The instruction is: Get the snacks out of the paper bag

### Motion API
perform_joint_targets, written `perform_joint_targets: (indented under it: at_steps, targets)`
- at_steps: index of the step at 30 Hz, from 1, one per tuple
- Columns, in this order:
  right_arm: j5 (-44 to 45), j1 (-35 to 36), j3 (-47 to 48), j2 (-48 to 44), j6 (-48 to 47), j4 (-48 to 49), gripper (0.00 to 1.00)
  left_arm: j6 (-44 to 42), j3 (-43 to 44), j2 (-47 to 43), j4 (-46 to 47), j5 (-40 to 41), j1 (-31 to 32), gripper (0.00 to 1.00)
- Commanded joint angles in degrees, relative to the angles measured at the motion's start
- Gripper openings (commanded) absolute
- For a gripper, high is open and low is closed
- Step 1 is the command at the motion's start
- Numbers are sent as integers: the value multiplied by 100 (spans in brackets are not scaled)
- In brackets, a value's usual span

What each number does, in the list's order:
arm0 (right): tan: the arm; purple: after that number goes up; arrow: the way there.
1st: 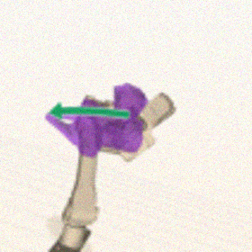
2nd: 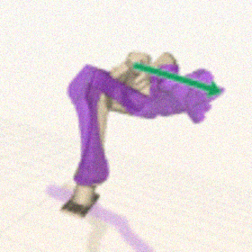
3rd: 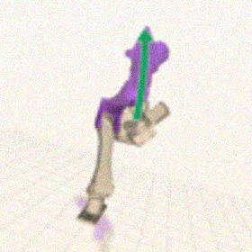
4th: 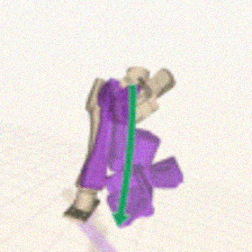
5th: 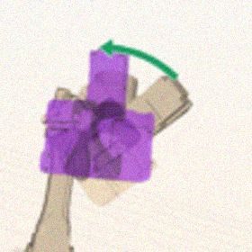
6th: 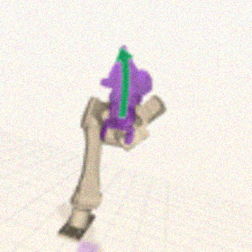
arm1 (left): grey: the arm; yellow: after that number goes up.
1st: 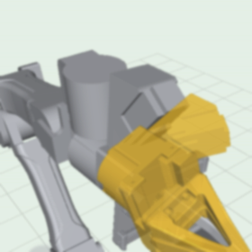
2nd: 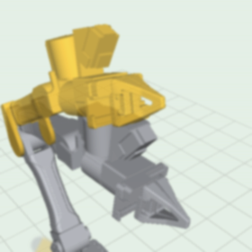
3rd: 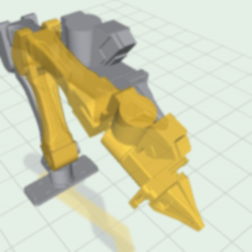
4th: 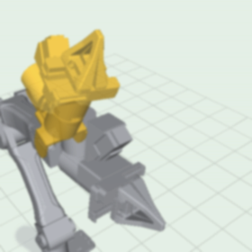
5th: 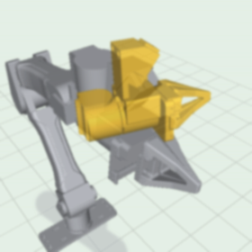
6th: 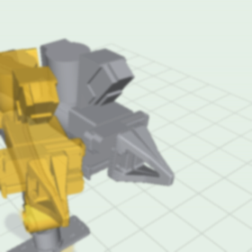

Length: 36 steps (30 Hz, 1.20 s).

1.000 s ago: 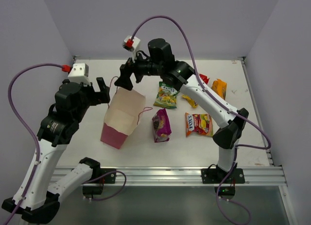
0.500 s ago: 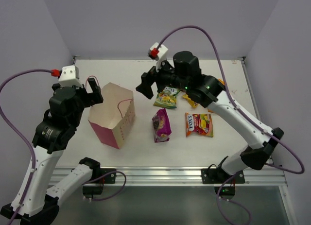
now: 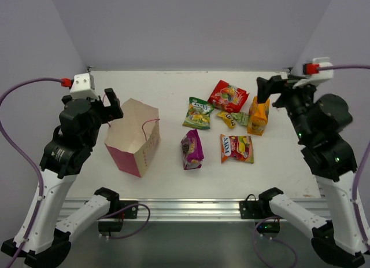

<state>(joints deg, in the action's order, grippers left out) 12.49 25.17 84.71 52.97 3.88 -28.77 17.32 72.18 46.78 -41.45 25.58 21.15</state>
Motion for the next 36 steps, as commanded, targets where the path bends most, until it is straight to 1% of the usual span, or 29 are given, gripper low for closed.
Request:
perform_joint_targets:
  at_steps: [1,5,8,12,17,24,36]
  targets:
    - [1086,-267,124,-716,-552,179,99,-80,506,190,401,-115,12,100]
    - [1527,-267,230,-1455,-801,188,99,-290,1190,226,410,-45,12,100]
    - [1546,-267,204,-1991,-827,197,99,-484,1630,182,252,-45,12,100]
    - [1555,-267,29,-2580,-880,223,99,-712,1913,-55,146,-53,21,100]
    - [1537,-267,-253,-3195,-985,302,99,-923,2037,-433,58,-18,21,100]
    - [1528,-267,-393,-3521,-1082,293,99,-898,2002,-670,-65,17,30,100]
    - [1379,-267,-596,-3610,-959,223,99,-836,1650,-741,40,26,21,100]
